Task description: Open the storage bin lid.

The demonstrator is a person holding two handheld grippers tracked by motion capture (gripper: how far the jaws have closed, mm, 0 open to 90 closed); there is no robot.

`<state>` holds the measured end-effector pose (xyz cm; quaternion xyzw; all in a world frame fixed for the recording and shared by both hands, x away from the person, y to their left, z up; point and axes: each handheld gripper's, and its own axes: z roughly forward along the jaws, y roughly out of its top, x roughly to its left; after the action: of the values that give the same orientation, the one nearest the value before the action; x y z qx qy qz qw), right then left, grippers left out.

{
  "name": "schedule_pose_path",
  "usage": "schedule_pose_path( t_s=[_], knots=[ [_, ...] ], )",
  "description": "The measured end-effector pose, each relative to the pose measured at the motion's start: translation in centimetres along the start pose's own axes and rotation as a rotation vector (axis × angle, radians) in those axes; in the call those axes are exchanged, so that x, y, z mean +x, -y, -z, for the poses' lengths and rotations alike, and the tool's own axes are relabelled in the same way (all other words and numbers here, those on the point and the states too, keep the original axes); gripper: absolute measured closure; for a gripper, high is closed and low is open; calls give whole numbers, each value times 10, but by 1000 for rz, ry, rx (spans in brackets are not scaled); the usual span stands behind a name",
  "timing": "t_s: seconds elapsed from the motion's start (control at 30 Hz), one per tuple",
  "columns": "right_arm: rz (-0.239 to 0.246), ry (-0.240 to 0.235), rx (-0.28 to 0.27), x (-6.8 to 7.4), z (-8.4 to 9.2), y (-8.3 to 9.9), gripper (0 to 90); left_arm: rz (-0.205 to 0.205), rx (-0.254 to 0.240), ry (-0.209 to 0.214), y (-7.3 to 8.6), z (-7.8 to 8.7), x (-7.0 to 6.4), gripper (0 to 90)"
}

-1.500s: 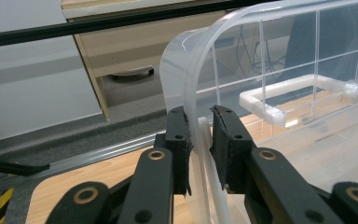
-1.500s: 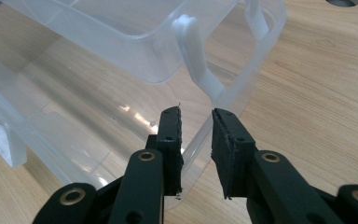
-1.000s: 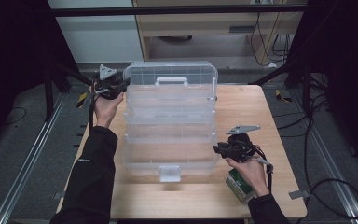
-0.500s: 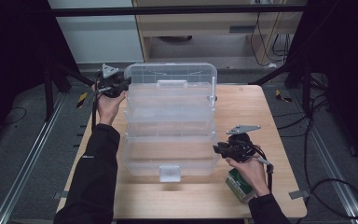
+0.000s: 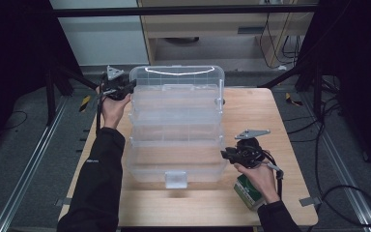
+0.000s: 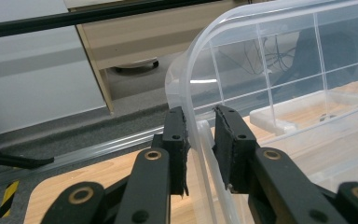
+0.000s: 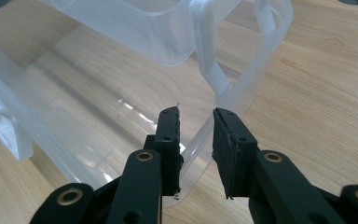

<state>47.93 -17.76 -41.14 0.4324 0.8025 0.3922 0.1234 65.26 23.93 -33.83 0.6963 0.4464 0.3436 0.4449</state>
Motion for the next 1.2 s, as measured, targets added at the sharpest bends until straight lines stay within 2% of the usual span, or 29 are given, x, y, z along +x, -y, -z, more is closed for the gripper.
schedule_pose_path(
  t_s=[0.17,0.23,0.3,0.4,0.43,0.63,0.67,0.73,0.83,0.97,1.0,1.07,1.17,1.2],
  knots=[
    [-1,-4,-1,0,0,0,719,4,7,-9,1,0,3,729],
    [3,-7,-2,-1,0,0,719,-4,5,-1,1,3,7,767],
    [2,-7,-2,-1,0,0,719,-12,8,-13,1,7,10,765],
    [-3,0,10,-1,0,0,703,-1,2,-23,3,15,17,769],
    [-14,-15,10,-1,-1,0,697,8,3,-18,4,18,19,773],
    [-16,-31,5,-3,-1,1,695,3,-2,9,11,48,23,748],
    [-16,-34,2,-3,-1,1,695,-13,7,12,13,55,23,742],
    [-15,-34,1,-3,-1,1,695,-19,13,35,18,67,22,740],
    [-15,-33,2,-3,-1,1,695,-36,31,59,29,83,19,731],
    [-13,-33,5,-3,-1,1,694,-8,33,91,51,109,14,706],
    [-12,-32,6,-3,-1,0,693,-20,38,94,54,113,13,703],
    [-13,-32,7,-3,-1,0,693,-11,45,116,66,124,9,684],
    [-14,-35,9,-3,-1,0,692,-1,66,126,83,133,4,658],
    [-14,-34,9,-3,-1,0,692,18,65,137,89,135,3,652]
  ],
)
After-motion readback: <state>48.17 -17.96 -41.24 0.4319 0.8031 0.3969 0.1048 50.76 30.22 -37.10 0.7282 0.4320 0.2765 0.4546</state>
